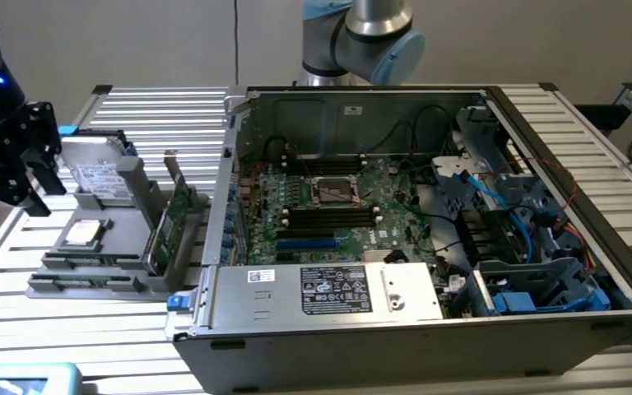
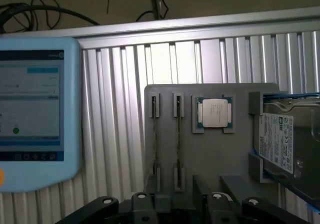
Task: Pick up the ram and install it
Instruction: 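Pick up the ram and move it above insertion slot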
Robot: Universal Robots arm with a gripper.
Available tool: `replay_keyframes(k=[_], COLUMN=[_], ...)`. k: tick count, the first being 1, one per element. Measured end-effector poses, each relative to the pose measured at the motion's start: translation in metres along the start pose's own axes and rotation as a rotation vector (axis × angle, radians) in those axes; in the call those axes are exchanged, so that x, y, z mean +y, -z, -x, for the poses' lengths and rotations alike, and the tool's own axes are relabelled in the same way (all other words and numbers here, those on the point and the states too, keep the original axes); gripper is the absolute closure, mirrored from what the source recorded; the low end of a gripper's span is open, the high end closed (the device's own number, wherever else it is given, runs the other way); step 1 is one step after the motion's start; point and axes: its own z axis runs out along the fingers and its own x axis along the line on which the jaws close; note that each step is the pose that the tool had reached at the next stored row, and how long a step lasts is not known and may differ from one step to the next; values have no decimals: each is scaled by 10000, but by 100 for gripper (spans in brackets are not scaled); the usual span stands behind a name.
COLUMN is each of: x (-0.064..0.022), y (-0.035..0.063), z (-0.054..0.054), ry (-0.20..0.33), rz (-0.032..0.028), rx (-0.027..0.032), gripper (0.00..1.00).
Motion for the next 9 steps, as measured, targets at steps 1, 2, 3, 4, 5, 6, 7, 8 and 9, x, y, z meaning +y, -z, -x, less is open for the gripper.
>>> replay_keyframes(k=[1,2,3,4,5,6,7,8,9], x=[0,-1,-2,-3,-5,-7,-10,-12,-15], y=[-19,-38,-55,-75,-94,-112,-132,-149,-167], z=[-9,-17,-31,-48,-66,-81,-89,-92,-94], ry=[13,22,27,28,28,28,29,28,28], rz=[-1,-1,1,-1,0,0,-1,1,1], rx=[-6,-7,-7,-10,-12,-11,-12,-11,-11], gripper=[58,58,58,58,58,58,58,58,58])
